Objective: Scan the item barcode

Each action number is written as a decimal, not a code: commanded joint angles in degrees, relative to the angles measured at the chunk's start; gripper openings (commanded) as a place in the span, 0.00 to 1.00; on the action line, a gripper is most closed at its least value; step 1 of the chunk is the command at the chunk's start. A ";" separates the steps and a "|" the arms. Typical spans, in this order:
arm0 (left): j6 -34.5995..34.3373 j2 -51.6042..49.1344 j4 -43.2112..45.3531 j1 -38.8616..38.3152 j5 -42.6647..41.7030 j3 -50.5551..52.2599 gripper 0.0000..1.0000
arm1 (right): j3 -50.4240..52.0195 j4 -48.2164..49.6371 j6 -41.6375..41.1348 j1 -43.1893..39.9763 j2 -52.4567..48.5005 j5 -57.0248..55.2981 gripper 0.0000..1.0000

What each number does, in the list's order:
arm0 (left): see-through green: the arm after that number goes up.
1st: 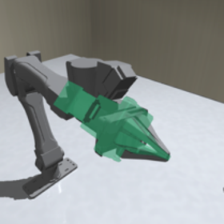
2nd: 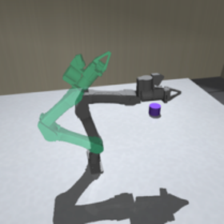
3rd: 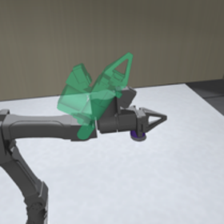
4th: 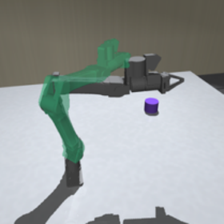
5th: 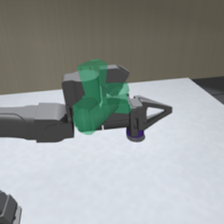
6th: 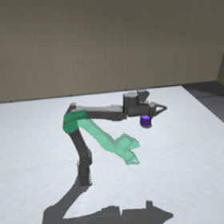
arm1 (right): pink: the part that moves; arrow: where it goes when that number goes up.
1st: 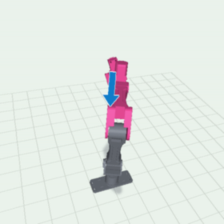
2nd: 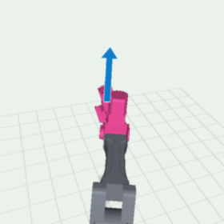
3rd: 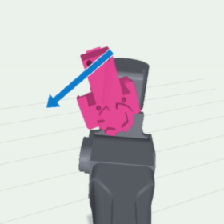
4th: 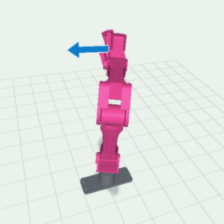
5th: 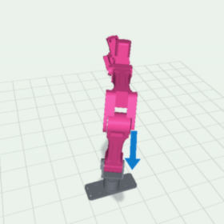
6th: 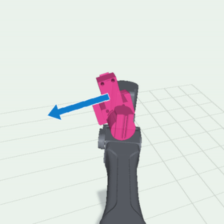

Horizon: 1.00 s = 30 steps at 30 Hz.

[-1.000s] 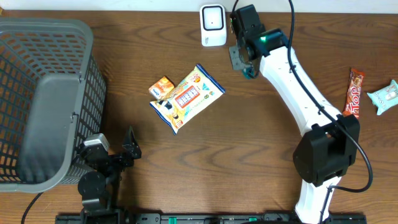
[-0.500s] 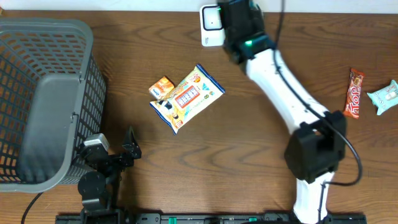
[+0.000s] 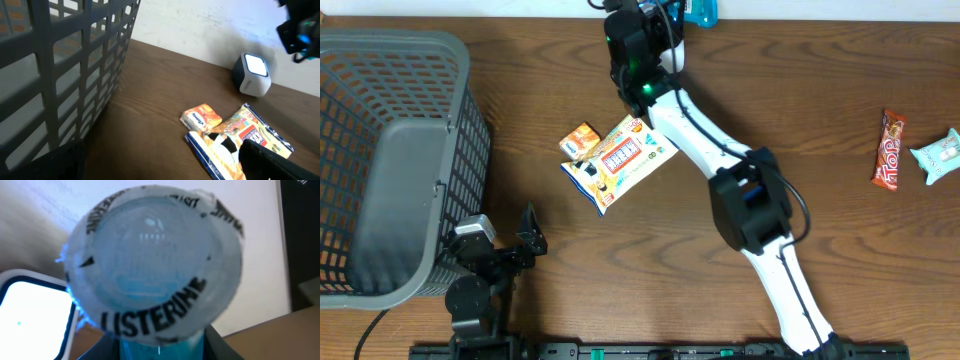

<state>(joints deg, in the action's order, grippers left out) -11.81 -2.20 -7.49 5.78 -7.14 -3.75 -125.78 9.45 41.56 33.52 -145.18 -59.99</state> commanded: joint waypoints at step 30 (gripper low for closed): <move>0.11 0.09 -0.59 -0.11 0.33 1.38 0.98 | -12.15 1.73 9.22 4.44 -12.07 -1.38 0.01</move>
<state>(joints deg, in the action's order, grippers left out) -11.81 -2.20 -7.49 5.78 -7.11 -3.75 -135.37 11.40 51.66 36.69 -158.08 -58.24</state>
